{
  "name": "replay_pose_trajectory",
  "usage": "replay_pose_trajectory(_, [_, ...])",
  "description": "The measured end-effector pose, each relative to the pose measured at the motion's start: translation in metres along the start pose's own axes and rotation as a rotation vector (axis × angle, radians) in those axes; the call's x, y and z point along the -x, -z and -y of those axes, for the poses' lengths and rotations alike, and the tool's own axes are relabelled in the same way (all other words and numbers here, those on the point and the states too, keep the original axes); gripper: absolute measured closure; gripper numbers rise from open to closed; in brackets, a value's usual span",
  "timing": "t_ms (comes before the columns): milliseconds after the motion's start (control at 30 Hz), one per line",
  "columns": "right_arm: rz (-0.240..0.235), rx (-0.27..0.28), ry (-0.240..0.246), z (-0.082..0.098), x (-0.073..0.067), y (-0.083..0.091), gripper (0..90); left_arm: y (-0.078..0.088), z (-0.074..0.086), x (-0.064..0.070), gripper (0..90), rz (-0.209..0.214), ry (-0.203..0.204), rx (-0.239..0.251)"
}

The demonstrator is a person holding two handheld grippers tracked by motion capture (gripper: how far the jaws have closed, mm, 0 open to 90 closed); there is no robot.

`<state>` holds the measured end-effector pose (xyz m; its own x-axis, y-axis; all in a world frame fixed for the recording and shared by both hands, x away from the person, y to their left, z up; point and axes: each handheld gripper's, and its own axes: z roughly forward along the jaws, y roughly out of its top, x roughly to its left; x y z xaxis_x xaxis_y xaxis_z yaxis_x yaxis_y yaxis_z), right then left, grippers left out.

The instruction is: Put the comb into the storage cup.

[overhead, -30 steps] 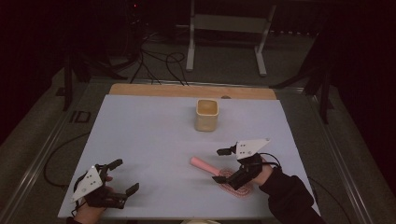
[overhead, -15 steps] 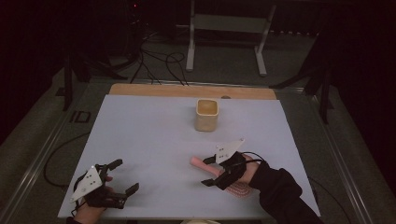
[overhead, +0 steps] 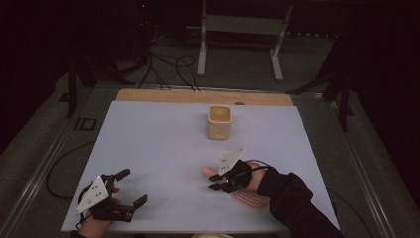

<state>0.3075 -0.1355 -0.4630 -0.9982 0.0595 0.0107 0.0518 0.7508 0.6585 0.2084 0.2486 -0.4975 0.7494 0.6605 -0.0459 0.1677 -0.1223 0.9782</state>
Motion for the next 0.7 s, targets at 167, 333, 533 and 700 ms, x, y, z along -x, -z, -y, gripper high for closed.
replay_pose_trajectory(167, [0.004,-0.064,0.021,-0.002,0.003,-0.009,88.0,0.0,0.0,0.0,0.1,0.0,0.002,0.0])
replay_pose_trajectory(333, [-0.005,-0.108,0.037,-0.005,0.008,-0.017,90.0,0.0,0.0,0.0,0.1,0.001,0.003,0.001])
replay_pose_trajectory(533, [0.008,-0.138,0.037,-0.011,0.015,-0.026,90.0,0.0,0.0,0.0,0.1,0.0,0.005,0.004])
replay_pose_trajectory(700, [0.008,-0.168,0.04,-0.011,0.018,-0.032,90.0,0.001,0.0,-0.001,0.1,0.001,0.005,0.005])
